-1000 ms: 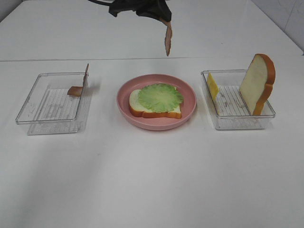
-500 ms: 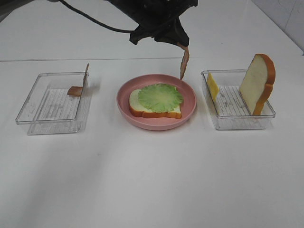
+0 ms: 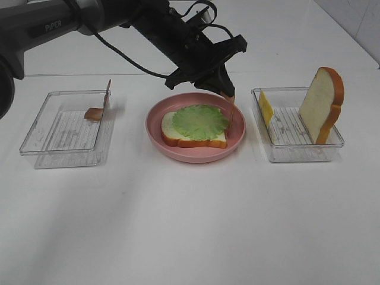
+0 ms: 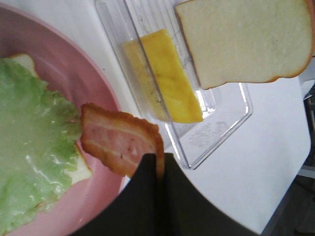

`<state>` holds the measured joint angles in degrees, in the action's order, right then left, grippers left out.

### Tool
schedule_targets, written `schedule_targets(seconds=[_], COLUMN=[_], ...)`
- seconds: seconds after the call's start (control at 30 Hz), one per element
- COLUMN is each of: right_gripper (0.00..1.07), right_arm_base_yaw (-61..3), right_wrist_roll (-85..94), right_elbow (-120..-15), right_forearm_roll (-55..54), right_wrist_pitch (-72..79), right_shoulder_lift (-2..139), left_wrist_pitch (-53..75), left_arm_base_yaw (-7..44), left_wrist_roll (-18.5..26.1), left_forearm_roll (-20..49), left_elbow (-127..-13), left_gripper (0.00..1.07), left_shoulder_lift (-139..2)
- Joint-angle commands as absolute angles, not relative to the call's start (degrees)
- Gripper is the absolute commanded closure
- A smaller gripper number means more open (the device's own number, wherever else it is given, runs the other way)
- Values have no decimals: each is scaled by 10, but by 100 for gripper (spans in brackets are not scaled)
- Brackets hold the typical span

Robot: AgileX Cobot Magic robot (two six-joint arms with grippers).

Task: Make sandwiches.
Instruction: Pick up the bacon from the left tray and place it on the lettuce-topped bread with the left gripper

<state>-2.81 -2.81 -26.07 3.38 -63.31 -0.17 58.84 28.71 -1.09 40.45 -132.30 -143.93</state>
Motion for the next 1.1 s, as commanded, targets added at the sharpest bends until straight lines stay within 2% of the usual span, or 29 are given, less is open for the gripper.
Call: schedule_targets(seconds=[0.03,0.4,0.63,0.8,1.1], right_gripper=[9,9,9,9,9], right_arm_base_yaw=[-26,-26,-26,-26,-26], right_wrist_roll=[-32,-32,-32,-32,-32], right_elbow=[-263,-263,-263,-263,-263], right_forearm_roll=[30,30,30,30,30], right_wrist_pitch=[-635,-635,-635,-635,-635], right_shoulder_lift=[-21,-21,-21,-21,-21], left_wrist_pitch=[603,627,645,655,653], left_arm_base_yaw=[283,260,259,259,260], left_wrist_roll=[-11,-15,-41,-44,-38], left_forearm_roll=[382,331,250,207,199], left_elbow=[-1326,-1326,-1326,-1326,-1326], left_gripper=[107,107,107,107,107], left_shoulder_lift=[-1441,-1441,-1441,-1441,-1441])
